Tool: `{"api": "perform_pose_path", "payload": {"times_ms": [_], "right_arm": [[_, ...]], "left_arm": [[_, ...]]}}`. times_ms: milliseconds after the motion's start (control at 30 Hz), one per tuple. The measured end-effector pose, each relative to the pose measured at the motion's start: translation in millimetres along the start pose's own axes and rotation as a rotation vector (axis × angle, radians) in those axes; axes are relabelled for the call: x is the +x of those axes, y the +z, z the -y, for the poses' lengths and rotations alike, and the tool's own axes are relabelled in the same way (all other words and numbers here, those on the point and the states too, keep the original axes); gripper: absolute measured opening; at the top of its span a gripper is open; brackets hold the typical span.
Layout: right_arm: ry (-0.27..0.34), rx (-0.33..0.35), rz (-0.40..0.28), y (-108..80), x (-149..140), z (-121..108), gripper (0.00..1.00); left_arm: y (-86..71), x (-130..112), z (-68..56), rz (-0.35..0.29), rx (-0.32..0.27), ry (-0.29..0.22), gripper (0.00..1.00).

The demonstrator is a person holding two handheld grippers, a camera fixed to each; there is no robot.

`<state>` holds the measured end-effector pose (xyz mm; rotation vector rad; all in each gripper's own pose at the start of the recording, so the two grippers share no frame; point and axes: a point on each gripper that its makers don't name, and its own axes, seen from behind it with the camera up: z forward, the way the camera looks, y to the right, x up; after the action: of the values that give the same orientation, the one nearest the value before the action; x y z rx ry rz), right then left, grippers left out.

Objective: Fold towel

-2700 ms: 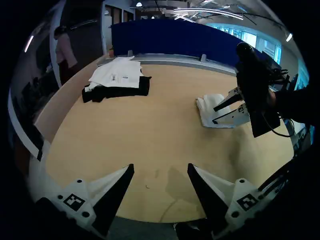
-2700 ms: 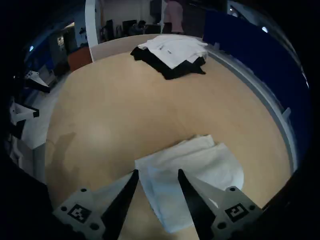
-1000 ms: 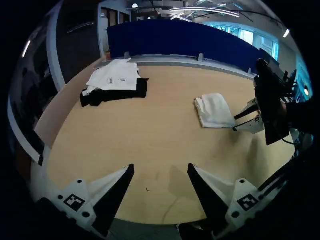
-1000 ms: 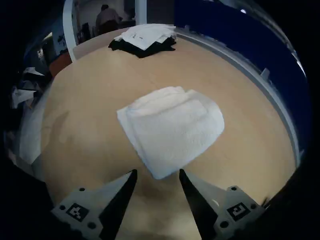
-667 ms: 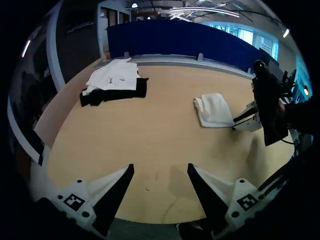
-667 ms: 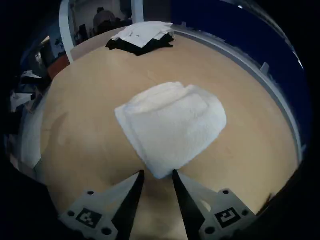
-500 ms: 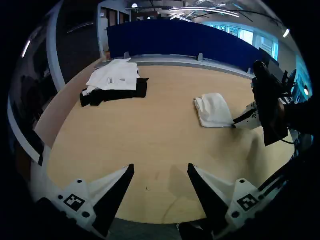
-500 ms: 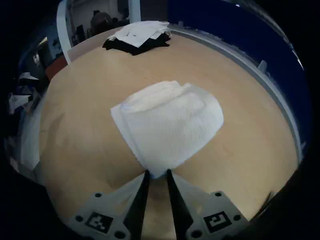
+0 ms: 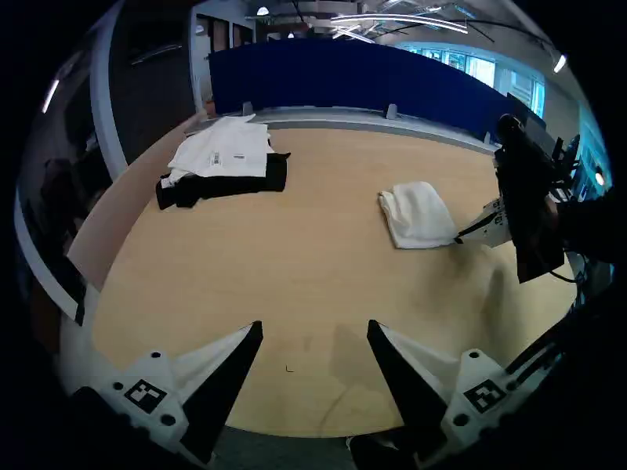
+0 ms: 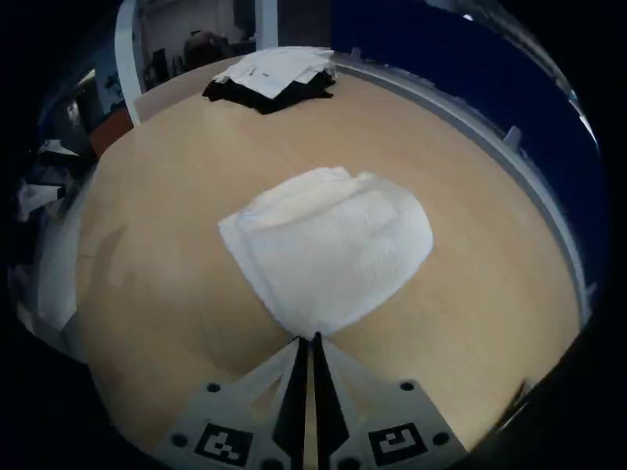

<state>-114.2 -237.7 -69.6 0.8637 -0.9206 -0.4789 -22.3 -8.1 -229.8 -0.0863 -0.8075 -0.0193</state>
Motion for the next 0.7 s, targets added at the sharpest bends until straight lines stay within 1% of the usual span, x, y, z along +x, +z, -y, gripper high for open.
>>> {"api": "perform_pose_path", "payload": {"times_ms": [200, 367, 567, 700], "right_arm": [[-0.020, -0.014, -0.050, -9.6, 21.9, -2.9, 0.04], [-0.045, -0.033, -0.100, -23.2, 46.9, -7.8, 0.04], [-0.072, -0.059, -0.169, -45.0, 83.6, -16.1, 0.04], [-0.093, -0.072, -0.221, -62.9, 111.5, -21.9, 0.03]], "left_arm": [[-2.0, 4.7, 0.5, -0.007, 0.000, 0.002, 1.00], [-4.2, 10.3, -0.4, -0.015, -0.001, 0.004, 1.00], [-4.7, 17.2, -0.7, -0.027, 0.000, 0.007, 1.00], [-4.6, 23.1, -0.4, -0.038, 0.001, 0.009, 1.00]]}}
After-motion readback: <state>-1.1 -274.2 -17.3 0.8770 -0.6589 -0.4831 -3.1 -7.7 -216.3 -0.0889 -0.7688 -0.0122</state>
